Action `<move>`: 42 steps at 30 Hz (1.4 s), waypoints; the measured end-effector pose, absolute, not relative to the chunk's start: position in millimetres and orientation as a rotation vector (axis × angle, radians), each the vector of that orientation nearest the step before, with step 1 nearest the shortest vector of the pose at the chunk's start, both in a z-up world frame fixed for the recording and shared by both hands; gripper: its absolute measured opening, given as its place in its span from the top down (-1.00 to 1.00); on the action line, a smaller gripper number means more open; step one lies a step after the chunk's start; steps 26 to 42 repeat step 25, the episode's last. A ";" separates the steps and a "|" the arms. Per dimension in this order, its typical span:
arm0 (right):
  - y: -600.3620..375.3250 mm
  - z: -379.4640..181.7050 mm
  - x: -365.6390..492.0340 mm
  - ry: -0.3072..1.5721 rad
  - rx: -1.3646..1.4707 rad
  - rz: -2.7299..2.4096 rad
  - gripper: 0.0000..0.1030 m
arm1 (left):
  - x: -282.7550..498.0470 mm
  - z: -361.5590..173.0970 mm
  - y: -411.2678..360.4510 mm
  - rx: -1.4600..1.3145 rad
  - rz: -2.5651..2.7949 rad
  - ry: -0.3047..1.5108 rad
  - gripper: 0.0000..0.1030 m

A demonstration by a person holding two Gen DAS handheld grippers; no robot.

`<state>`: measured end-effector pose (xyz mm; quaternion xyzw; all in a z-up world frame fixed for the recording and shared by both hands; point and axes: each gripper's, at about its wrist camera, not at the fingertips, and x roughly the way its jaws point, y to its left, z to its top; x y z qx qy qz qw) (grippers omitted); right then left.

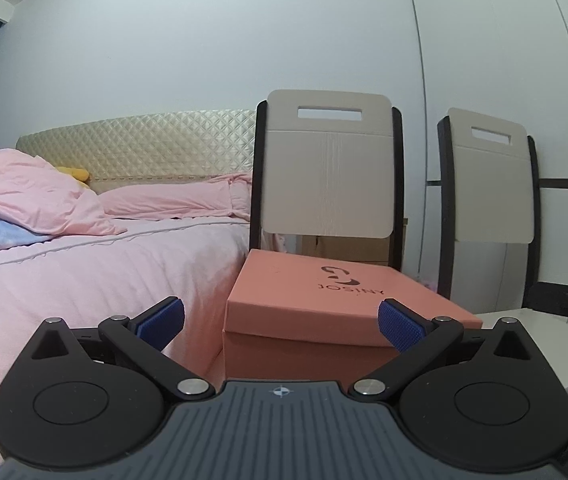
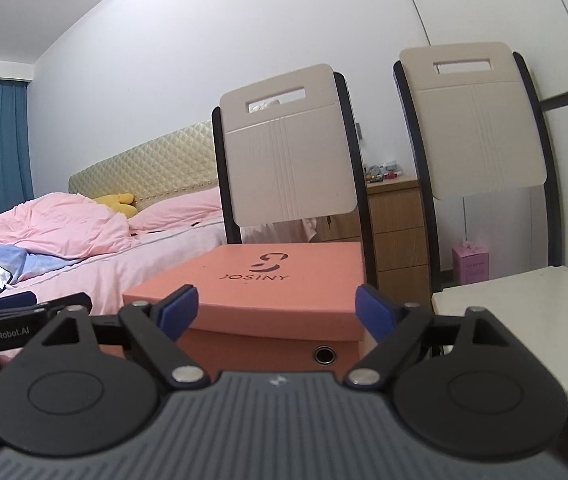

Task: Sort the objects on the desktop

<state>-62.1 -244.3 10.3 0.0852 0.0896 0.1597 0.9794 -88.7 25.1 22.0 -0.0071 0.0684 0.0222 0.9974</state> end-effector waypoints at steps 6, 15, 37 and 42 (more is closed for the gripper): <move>-235.7 6.2 -75.4 0.138 0.200 0.273 -1.00 | -89.0 9.2 31.7 -0.009 0.043 0.108 -1.00; -228.5 -7.8 -72.0 0.133 0.207 0.216 -1.00 | -82.7 0.6 48.4 -0.052 0.058 0.138 -1.00; -217.8 -8.9 -56.2 0.154 0.179 0.203 -1.00 | -84.3 -1.9 52.3 -0.055 0.049 0.135 -1.00; -217.8 -8.9 -56.2 0.154 0.179 0.203 -1.00 | -84.3 -1.9 52.3 -0.055 0.049 0.135 -1.00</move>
